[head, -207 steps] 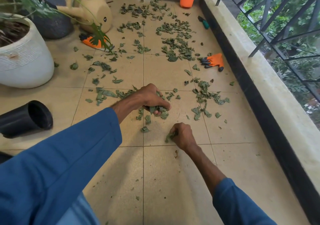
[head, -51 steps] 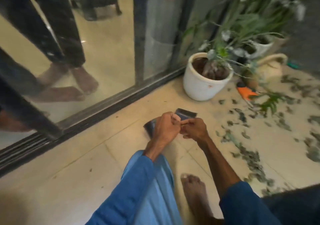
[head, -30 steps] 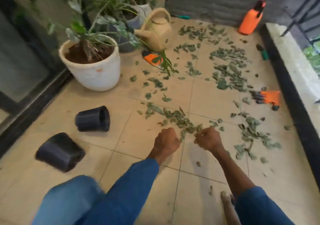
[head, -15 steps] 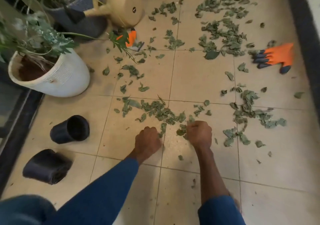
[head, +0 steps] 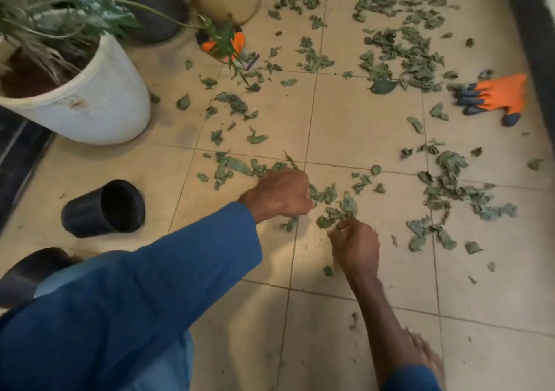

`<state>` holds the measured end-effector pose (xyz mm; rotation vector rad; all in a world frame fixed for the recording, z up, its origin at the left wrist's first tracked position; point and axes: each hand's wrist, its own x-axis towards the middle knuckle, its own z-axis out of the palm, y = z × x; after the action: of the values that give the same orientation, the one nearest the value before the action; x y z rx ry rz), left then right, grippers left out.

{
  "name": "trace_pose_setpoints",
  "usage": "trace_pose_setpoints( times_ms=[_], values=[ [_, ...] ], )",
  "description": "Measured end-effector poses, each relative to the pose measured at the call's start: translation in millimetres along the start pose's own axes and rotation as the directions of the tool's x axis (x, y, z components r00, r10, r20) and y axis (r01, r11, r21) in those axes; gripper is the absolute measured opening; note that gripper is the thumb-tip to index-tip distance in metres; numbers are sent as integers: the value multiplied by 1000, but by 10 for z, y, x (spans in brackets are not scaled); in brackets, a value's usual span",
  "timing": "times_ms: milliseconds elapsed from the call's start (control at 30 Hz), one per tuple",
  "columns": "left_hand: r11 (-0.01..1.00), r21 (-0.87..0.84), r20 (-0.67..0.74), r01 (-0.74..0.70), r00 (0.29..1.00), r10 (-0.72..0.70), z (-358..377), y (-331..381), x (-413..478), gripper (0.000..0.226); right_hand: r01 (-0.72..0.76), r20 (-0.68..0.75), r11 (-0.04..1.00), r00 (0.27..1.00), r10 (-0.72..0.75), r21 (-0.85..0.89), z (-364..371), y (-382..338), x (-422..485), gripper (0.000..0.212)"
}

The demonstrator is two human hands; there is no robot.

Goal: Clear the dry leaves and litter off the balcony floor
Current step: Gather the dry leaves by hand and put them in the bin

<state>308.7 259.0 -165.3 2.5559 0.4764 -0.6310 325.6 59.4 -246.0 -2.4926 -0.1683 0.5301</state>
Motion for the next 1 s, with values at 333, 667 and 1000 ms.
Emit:
trace_pose_setpoints(
  times_ms=[333, 667, 1000],
  values=[
    [969, -92, -187, -230, 960, 210, 613, 28, 213, 21, 74, 6, 989, 997, -75, 125, -209, 19, 48, 17],
    [958, 114, -119, -262, 954, 275, 845, 176, 272, 14, 6, 0, 977, 1000, -7, 211, -385, 60, 255, 19],
    [931, -359, -26, -60, 998, 54, 288, -113, 159, 12, 219, 1, 956, 975, -223, -195, 118, -202, 283, 13]
  ],
)
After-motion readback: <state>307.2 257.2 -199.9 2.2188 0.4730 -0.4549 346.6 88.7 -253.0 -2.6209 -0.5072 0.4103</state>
